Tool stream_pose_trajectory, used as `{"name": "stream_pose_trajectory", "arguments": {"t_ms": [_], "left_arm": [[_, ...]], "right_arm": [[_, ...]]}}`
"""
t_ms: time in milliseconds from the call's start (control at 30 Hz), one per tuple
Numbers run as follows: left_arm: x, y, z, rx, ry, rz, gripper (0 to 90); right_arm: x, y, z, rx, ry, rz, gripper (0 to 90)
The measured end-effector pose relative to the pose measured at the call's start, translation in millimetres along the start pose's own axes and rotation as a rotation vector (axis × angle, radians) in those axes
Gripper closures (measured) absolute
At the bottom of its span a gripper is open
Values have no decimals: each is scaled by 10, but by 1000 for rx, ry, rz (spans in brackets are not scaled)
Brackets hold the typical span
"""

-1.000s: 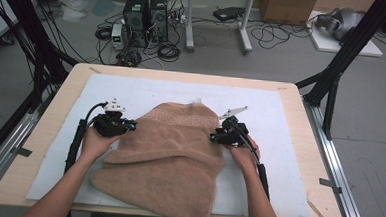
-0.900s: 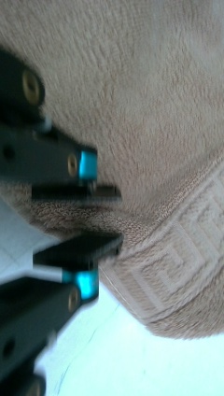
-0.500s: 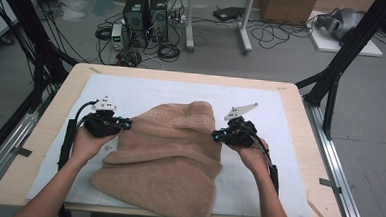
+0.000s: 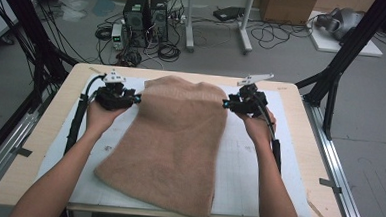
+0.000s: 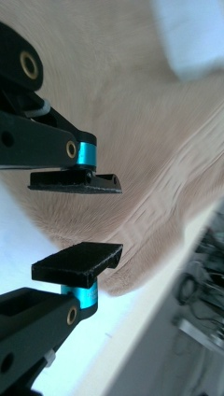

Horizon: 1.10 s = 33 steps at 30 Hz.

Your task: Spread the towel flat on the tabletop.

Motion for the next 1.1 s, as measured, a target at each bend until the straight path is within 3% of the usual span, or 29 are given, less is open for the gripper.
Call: {"name": "stream_pose_trajectory", "arguments": {"t_ms": [67, 133, 300, 567, 667, 733, 767, 867, 933, 1000, 1100], "left_arm": [[-61, -164, -79, 4, -35, 44, 631], [-106, -283, -149, -15, -63, 104, 622], [-104, -434, -260, -41, -101, 140, 605], [21, -635, -412, -41, -172, 159, 570], [12, -760, -480, -57, -183, 195, 549], [7, -766, -489, -82, -158, 188, 603], [6, -756, -506, -88, -170, 183, 674], [-2, -740, -545, -99, -175, 184, 820], [1, -735, -540, -100, -169, 186, 848], [4, -721, -527, -95, -149, 178, 856], [15, -641, -509, -81, -118, 131, 859]], "right_arm": [[-106, -170, 13, -29, 32, 58, 586], [-171, -293, 60, -21, 51, 75, 571], [-239, -486, 210, -18, 109, 124, 545], [-208, -822, 433, -17, 180, 160, 509], [-243, -998, 482, -9, 169, 196, 513], [-306, -1096, 484, -7, 158, 221, 587], [-345, -1136, 491, -8, 153, 228, 617], [-374, -1128, 504, 0, 160, 186, 761], [-361, -1113, 495, 9, 163, 185, 842], [-345, -1090, 457, 33, 127, 182, 852], [-313, -1032, 381, 23, 93, 148, 857]]}}
Point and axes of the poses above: each handheld gripper's, and its own axes: x roughly backward along the jaws, y roughly out of its top, z roughly to its left, the point moved 8 cm from there along -x, roughly forward along the jaws, and after that the axes turned 12 degrees about -x, right-handed, at the moved point
